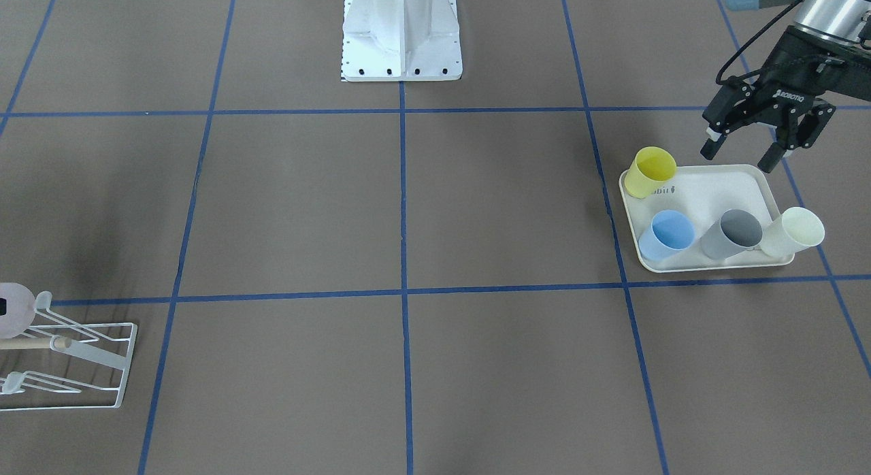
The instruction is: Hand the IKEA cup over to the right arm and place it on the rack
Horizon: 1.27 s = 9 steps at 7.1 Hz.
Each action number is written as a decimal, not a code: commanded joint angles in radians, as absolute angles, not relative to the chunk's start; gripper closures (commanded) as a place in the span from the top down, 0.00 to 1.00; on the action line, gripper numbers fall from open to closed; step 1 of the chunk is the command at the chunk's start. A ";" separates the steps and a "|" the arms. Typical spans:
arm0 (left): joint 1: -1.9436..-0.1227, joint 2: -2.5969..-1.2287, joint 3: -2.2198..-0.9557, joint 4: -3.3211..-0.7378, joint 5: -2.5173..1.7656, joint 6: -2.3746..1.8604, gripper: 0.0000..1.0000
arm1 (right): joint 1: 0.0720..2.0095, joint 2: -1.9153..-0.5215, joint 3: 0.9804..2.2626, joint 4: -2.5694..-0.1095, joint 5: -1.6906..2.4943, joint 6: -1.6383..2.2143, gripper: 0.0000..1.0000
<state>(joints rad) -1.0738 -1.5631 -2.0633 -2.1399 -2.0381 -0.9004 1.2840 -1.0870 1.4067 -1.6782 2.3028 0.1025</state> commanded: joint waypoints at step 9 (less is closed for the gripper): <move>-1.072 -1.565 -2.068 -2.140 -2.039 -0.902 1.00 | 1.285 -1.103 1.399 -1.678 2.303 0.064 0.37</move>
<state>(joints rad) -1.0722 -1.5647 -2.0671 -2.1399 -2.0386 -0.9018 1.2854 -1.1021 1.4016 -1.6782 2.3027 0.0688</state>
